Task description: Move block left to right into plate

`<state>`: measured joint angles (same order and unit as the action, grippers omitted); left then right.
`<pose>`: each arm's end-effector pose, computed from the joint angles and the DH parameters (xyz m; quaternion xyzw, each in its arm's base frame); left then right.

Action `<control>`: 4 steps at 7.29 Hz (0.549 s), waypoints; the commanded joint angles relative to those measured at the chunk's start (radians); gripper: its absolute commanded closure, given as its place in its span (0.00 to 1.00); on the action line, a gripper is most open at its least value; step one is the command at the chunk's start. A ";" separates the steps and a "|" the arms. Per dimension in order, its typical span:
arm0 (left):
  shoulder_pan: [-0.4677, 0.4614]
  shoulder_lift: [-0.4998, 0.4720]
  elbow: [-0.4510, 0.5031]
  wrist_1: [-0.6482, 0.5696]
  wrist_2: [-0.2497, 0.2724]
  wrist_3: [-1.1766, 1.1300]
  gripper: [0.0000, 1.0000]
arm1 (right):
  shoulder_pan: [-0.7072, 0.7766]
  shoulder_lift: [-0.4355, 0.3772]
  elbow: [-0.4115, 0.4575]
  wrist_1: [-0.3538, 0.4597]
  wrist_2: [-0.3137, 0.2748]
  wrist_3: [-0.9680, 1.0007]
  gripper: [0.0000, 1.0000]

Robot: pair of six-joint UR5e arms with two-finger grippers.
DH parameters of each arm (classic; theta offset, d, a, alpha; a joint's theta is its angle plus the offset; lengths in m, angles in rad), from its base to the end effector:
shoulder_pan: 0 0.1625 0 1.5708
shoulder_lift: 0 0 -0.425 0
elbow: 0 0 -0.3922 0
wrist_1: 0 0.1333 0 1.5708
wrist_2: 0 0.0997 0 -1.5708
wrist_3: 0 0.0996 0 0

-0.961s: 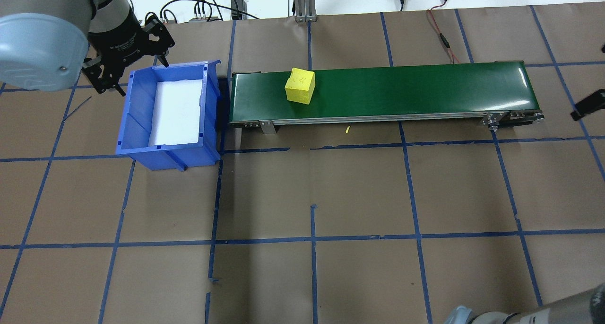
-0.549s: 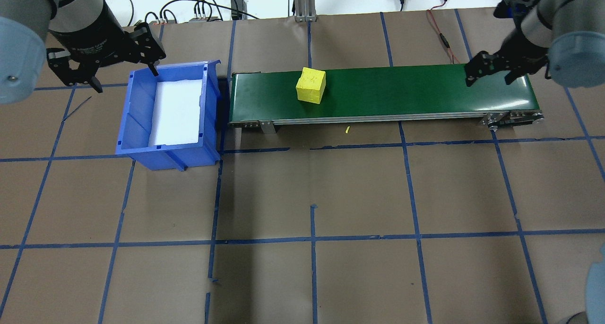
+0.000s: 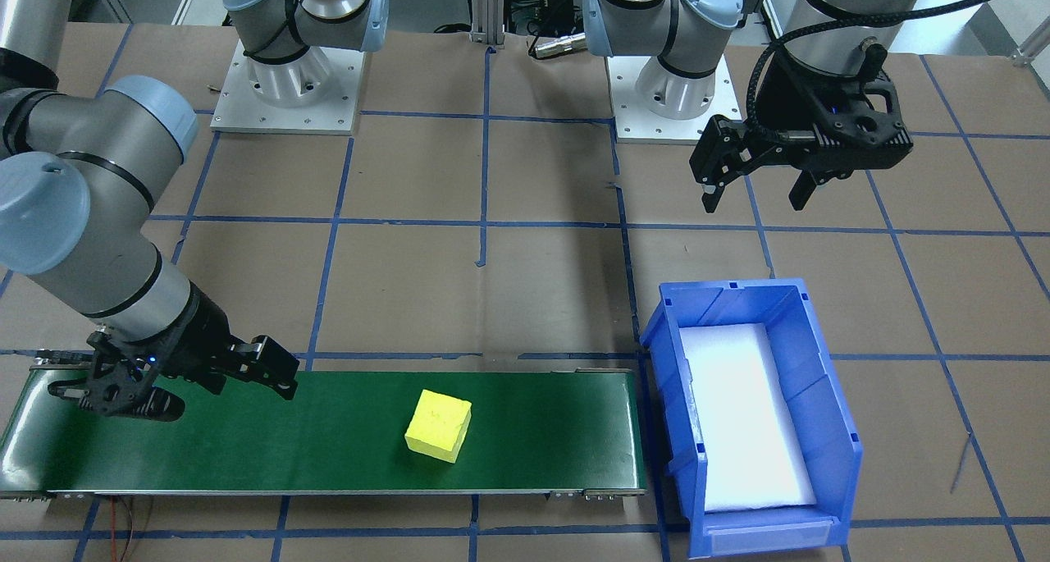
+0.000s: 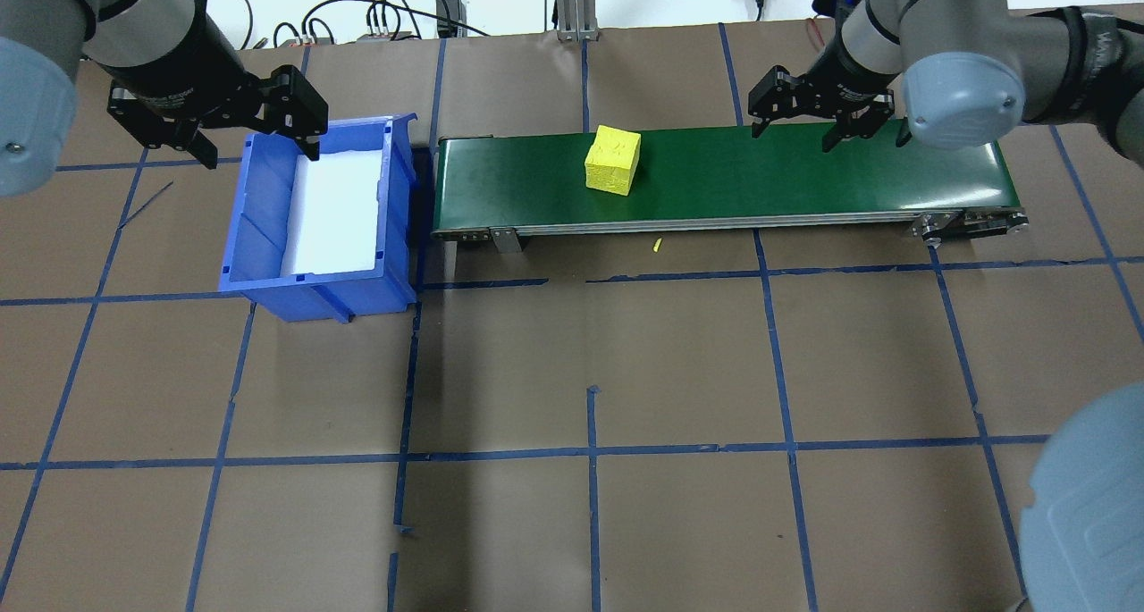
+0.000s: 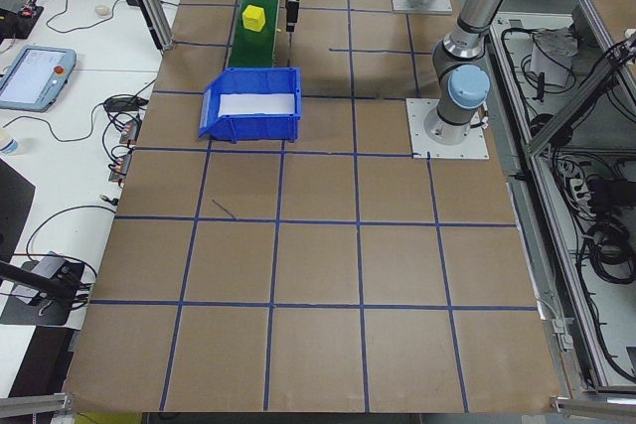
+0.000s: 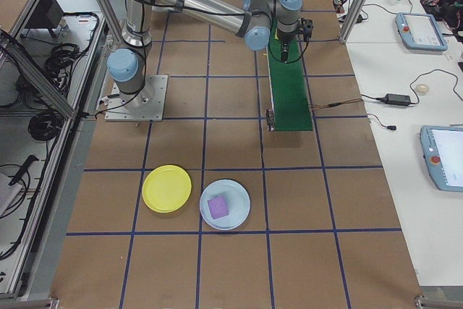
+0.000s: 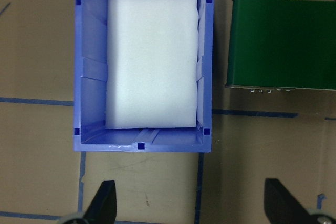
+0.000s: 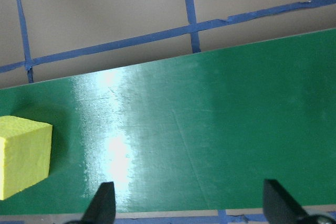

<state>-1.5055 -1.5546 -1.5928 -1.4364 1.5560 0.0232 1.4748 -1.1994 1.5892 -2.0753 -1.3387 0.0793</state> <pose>-0.1021 -0.5047 0.4992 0.0205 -0.9977 0.0645 0.0045 0.0954 -0.6392 0.3246 0.0802 0.9884 -0.0579 0.1151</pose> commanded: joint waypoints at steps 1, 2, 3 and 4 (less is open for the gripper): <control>0.013 -0.004 -0.001 -0.013 -0.045 0.020 0.00 | 0.037 0.014 -0.011 -0.005 0.051 0.098 0.05; 0.004 -0.005 0.008 -0.016 -0.033 0.020 0.00 | 0.047 0.024 -0.011 -0.014 0.064 0.131 0.05; -0.011 -0.007 0.004 -0.018 0.019 0.018 0.00 | 0.048 0.030 -0.011 -0.026 0.070 0.131 0.05; -0.018 0.001 0.011 -0.016 0.028 0.018 0.00 | 0.048 0.038 -0.011 -0.026 0.078 0.132 0.05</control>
<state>-1.5125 -1.5589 -1.5870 -1.4524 1.5596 0.0418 1.5207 -1.1705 1.5786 -2.0964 -1.2718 0.2041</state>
